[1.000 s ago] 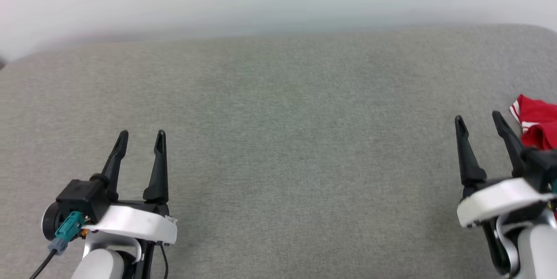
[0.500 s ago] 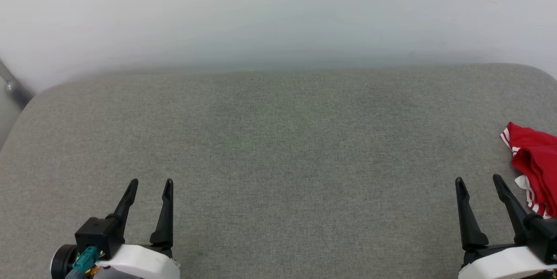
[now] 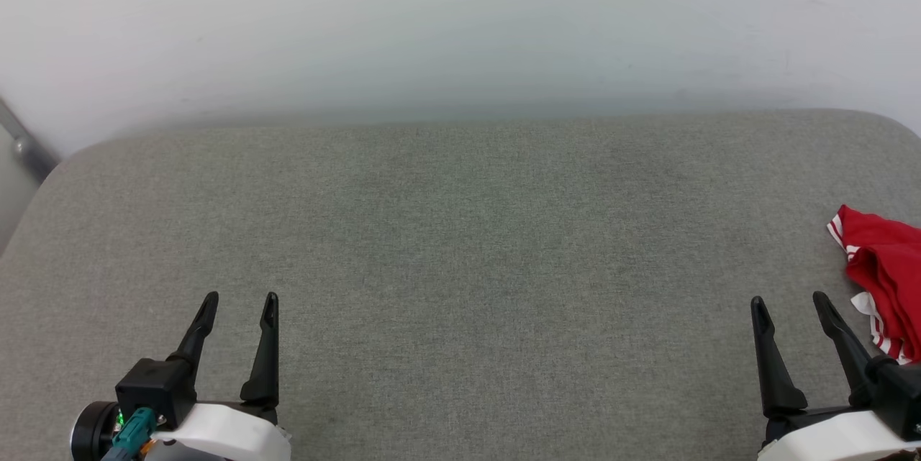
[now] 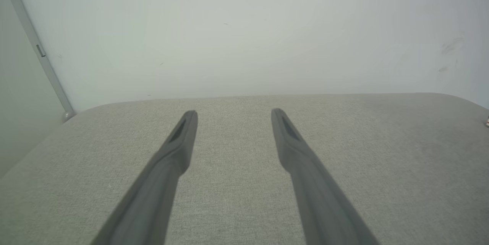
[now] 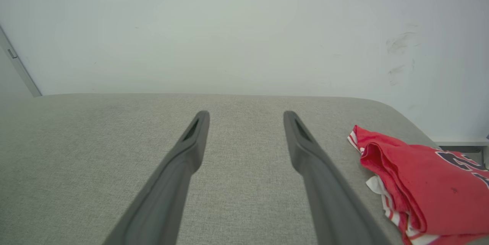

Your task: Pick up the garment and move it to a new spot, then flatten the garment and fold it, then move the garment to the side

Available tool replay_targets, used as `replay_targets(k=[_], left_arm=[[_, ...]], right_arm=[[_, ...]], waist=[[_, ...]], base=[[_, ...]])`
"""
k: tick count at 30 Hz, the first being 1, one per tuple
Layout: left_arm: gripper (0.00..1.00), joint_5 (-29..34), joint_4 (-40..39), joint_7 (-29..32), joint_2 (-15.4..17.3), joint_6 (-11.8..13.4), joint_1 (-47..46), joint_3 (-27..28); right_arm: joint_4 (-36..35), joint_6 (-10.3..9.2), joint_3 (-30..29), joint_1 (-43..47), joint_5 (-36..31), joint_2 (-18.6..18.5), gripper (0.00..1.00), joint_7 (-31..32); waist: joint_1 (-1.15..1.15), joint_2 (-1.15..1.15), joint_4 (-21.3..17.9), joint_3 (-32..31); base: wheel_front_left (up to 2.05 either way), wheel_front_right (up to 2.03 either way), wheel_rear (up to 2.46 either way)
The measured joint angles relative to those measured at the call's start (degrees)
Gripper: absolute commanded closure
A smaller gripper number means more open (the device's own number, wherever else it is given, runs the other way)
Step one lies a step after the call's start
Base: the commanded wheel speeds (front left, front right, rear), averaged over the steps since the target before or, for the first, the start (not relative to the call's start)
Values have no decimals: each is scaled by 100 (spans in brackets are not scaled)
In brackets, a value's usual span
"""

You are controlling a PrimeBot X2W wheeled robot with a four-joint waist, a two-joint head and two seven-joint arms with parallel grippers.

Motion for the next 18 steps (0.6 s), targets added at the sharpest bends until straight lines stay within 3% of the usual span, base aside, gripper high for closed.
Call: replay_targets(k=[16, 17, 18], left_arm=[[0, -7, -109, 120, 26, 99, 54, -45], [100, -7, -66, 120, -4, 98, 71, -54], [100, -8, -13, 121, -44, 98, 98, -71]], right_arm=[[36, 0, 23, 35, 110, 3, 0, -46], [89, 0, 26, 36, 110, 3, 100, -45], [145, 0, 32, 41, 111, 4, 100, -40]], waist=[[0, 0, 40, -51], [0, 0, 40, -52], [0, 0, 40, -52]], base=[[0, 0, 0], [0, 0, 0], [0, 0, 0]])
